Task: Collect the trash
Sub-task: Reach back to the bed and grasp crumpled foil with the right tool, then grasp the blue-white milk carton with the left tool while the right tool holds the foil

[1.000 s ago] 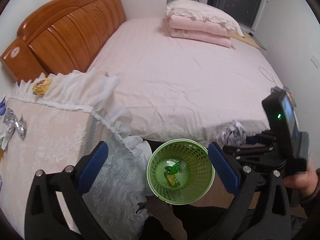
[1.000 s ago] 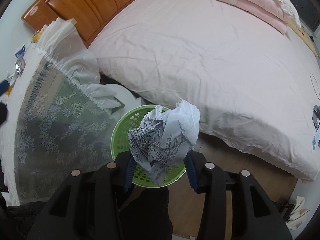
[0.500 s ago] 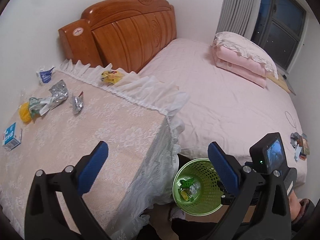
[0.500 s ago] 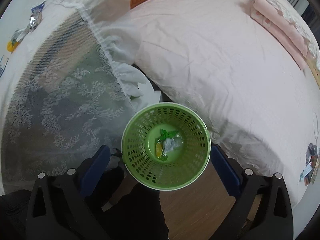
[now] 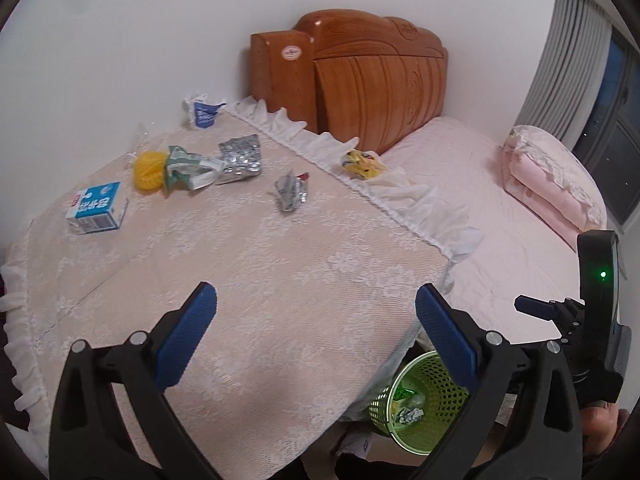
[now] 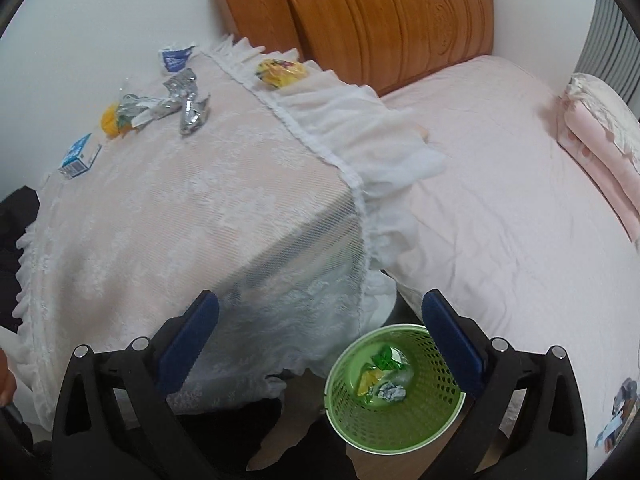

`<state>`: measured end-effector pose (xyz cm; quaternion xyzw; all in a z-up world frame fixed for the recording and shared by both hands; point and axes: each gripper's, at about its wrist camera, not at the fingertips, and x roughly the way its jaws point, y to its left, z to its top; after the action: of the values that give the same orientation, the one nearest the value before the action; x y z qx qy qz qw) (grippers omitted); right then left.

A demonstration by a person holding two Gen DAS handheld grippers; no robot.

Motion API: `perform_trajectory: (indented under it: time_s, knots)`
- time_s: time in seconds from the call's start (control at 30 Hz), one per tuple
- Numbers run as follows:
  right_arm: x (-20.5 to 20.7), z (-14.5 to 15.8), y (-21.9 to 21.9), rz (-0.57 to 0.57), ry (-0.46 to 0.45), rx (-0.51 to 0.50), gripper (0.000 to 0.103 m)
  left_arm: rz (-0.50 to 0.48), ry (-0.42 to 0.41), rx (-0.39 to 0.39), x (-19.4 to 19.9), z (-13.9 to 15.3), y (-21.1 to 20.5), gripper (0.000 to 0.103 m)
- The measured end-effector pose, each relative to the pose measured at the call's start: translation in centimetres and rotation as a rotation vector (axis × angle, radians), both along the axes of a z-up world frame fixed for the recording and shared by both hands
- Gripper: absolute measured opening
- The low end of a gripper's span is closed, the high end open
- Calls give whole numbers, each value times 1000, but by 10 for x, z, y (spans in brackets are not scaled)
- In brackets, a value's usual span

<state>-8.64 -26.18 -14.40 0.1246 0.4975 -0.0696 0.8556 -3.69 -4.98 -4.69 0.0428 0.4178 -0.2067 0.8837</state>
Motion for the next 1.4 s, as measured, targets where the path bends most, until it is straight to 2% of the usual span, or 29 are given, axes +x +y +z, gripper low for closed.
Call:
perform_trajectory:
  time_s: [0.33,0.5,0.67,0.77,0.83,0.9,0.97,1.0,1.07,1.2,1.4]
  knots:
    - [98,15,59,109,-45,18,101,181,39,17,33,-14,70,95]
    - [162,11,75,101,-49,9,101,211,54,16,60,-18,83,95]
    - [217,-7,85,68,0,-12,99,211,30,35,88,-20,84,95]
    - [234,-19,87,59,28,-33,90,200,13,62,102,-20,82,95]
    - [240,-25,88,63,46,-38,80,205,11,68,110,-22,85,95]
    - [244,-31,87,65,59,-23,57,227,19,65,119,-23,92,95]
    - [245,-33,86,58,51,-24,43,268,37,57,131,-24,103,95]
    - [245,-33,86,65,48,-24,30,294,48,50,138,-24,109,95]
    - [246,-33,86,74,51,-22,19,360,74,37,151,-24,122,95]
    - [241,-26,90,85,29,-24,19,539,141,-7,185,-22,152,95]
    - [227,-7,100,133,-11,-5,19,871,297,-168,243,-34,200,95]
